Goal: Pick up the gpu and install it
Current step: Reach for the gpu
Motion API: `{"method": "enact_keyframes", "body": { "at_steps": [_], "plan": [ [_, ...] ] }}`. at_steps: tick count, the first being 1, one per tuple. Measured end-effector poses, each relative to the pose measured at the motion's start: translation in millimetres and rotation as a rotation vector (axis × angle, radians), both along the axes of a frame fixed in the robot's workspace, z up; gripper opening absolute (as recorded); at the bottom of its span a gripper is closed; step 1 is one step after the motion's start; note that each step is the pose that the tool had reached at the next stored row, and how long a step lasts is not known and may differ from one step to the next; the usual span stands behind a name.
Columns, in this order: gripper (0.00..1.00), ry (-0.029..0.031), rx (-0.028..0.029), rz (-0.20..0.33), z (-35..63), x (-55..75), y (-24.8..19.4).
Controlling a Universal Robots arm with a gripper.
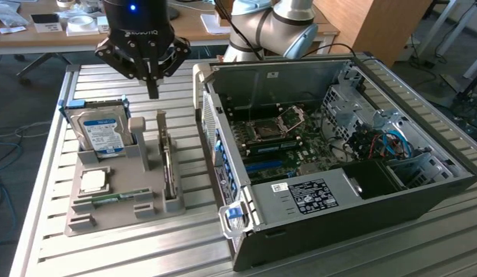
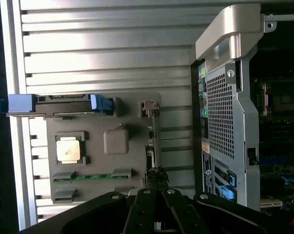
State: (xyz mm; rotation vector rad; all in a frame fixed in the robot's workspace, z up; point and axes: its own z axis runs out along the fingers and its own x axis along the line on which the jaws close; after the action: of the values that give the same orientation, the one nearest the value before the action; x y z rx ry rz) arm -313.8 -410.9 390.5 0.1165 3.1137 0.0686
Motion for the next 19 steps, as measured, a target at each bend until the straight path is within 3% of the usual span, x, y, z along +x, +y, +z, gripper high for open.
{"method": "enact_keyframes", "body": {
  "at_steps": [9,19],
  "plan": [
    [0.11,0.0000,0.0000,0.000,-0.3,-6.7,-8.0],
    [0.11,0.0000,-0.0002,0.000,-0.3,-10.6,-28.5]
  ]
}}
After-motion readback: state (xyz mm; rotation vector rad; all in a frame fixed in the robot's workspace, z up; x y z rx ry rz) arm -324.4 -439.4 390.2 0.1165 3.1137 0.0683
